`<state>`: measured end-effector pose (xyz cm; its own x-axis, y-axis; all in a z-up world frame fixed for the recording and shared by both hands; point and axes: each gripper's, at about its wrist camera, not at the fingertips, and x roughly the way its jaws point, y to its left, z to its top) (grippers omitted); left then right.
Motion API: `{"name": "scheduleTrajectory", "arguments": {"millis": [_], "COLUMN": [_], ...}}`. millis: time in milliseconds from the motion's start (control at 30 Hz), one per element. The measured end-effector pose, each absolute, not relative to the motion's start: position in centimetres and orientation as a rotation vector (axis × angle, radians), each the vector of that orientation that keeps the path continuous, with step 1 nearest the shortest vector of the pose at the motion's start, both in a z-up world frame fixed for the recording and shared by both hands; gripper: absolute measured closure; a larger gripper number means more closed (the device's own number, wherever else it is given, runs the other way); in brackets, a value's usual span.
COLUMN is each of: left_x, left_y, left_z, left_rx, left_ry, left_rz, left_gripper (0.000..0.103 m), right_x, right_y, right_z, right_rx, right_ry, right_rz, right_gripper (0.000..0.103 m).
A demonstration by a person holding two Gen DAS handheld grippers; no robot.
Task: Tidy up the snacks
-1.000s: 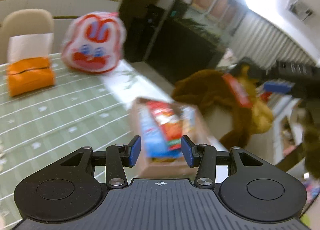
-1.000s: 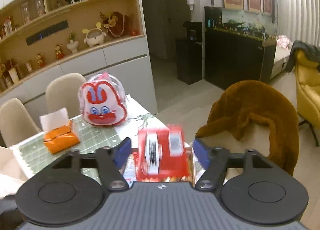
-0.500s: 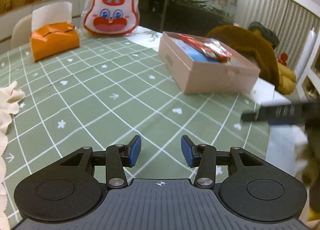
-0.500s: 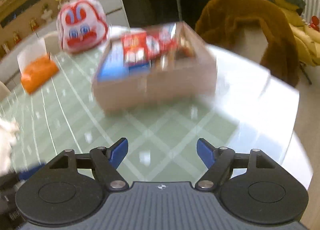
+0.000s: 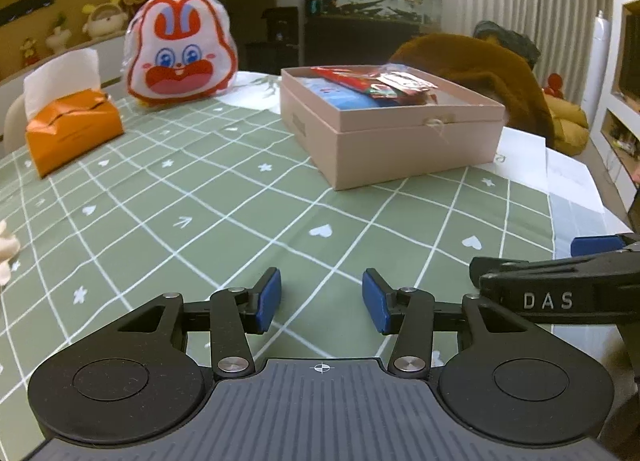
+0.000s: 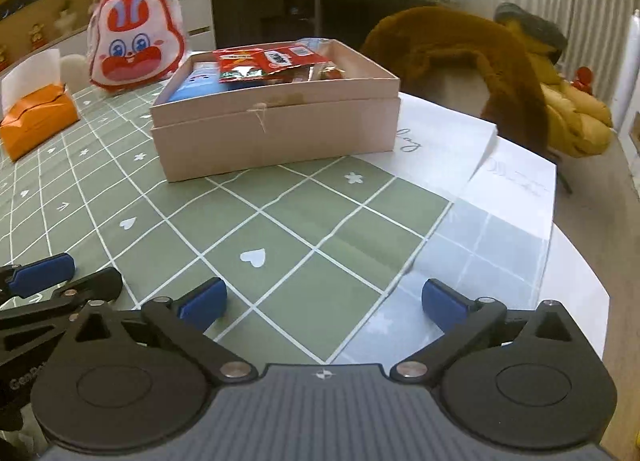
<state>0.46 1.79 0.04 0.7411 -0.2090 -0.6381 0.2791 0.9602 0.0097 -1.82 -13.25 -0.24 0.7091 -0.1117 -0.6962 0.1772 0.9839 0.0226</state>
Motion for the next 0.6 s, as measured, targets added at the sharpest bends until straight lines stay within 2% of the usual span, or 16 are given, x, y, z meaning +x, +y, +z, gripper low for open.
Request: {"name": "scheduleTrajectory", "arguments": {"millis": [167, 600], "left_x": [0.54, 0.48], "left_y": [1.74, 1.86], "left_z": [-0.04, -0.04], "left_rx": [0.103, 0.099], "left_ry": [0.682, 0.681], "left_rz": [-0.269, -0.271], "left_gripper": [0.052, 0.052], "right_x": [-2.50, -2.49], "right_y": [-13.55, -13.52], "right_z": [-0.85, -0.80], "right_rx": [0.080, 0.082], "right_ry": [0.704, 0.703], "right_rz": [-0.150, -0.150], "right_gripper": [0.000, 0.000]}}
